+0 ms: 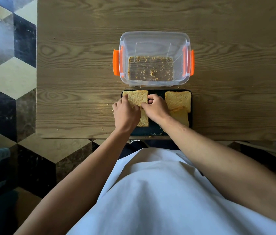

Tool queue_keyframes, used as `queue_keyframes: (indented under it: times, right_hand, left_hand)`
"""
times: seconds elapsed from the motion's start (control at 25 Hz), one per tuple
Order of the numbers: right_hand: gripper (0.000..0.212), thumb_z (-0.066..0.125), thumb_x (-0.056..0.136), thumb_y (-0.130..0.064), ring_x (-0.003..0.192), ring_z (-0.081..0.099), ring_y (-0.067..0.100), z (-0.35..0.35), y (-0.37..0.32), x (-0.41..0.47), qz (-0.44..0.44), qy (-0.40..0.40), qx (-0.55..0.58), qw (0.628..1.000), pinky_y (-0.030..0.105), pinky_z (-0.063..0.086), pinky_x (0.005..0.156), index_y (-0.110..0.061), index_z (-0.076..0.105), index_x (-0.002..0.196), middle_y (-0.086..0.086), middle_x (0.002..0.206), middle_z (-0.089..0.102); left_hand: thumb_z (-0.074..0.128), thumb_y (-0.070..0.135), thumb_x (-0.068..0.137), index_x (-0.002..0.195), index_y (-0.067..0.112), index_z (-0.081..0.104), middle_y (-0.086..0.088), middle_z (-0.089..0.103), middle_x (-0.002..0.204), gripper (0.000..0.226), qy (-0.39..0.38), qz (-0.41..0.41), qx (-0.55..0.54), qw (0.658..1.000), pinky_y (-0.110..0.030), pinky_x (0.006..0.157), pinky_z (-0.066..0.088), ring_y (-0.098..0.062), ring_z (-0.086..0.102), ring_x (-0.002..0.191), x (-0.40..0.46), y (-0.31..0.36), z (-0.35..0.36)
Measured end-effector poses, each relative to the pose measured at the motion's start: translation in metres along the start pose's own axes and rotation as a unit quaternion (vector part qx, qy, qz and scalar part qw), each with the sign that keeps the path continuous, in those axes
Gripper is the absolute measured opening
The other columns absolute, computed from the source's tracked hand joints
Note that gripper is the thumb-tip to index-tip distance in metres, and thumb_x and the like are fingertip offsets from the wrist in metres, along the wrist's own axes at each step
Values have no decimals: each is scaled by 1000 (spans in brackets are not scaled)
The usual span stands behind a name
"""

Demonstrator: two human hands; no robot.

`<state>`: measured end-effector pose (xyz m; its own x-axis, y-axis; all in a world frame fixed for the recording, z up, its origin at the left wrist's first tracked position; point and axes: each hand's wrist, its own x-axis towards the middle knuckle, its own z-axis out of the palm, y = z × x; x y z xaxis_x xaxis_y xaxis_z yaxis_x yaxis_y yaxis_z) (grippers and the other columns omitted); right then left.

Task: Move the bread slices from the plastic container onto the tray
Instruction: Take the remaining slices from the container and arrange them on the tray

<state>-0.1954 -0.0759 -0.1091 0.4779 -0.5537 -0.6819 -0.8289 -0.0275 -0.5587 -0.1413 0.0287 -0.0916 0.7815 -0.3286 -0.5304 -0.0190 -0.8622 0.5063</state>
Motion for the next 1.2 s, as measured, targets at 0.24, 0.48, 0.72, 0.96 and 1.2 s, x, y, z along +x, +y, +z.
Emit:
queue_keyframes:
  times: [0.24,0.48,0.72,0.96,1.2]
  right_hand:
    - [61,66,84,-36,117,57,23,1,0,-1,1,-4,21,1000,32,47,94,-13,51,139,8,135,57]
    - [51,63,88,-34,87,56,13,-3,14,-11,-16,-4,-9,1000,22,41,64,-15,53,135,2,115,61]
    - [53,66,85,-31,72,55,5,10,29,-28,8,-15,2,1000,23,39,53,-16,48,132,-2,100,60]
    - [50,66,85,-32,70,57,8,7,30,-35,21,-36,22,999,28,46,58,-18,47,129,-8,85,56]
    - [44,65,84,-32,70,55,7,-6,46,-43,21,-12,8,1000,27,41,56,-18,51,123,-8,84,58]
  left_hand:
    - [56,20,89,149,4,34,-20,40,151,66,-8,10,-2,1000,-40,114,25,-37,31,138,-1,-3,2]
    - [58,18,84,136,4,44,-20,44,133,56,39,-28,-23,999,-43,106,33,-35,38,124,-17,-18,-3]
    - [52,13,85,120,2,55,-18,48,123,36,2,-100,-64,993,-44,105,38,-35,45,117,-31,-29,0]
    - [43,10,88,97,-1,62,-20,54,113,24,10,-86,-65,994,-47,99,43,-35,49,107,-25,-28,-2]
    - [43,17,97,65,9,52,-23,65,80,34,-22,-82,-113,990,-43,70,49,-40,56,76,-31,-24,6]
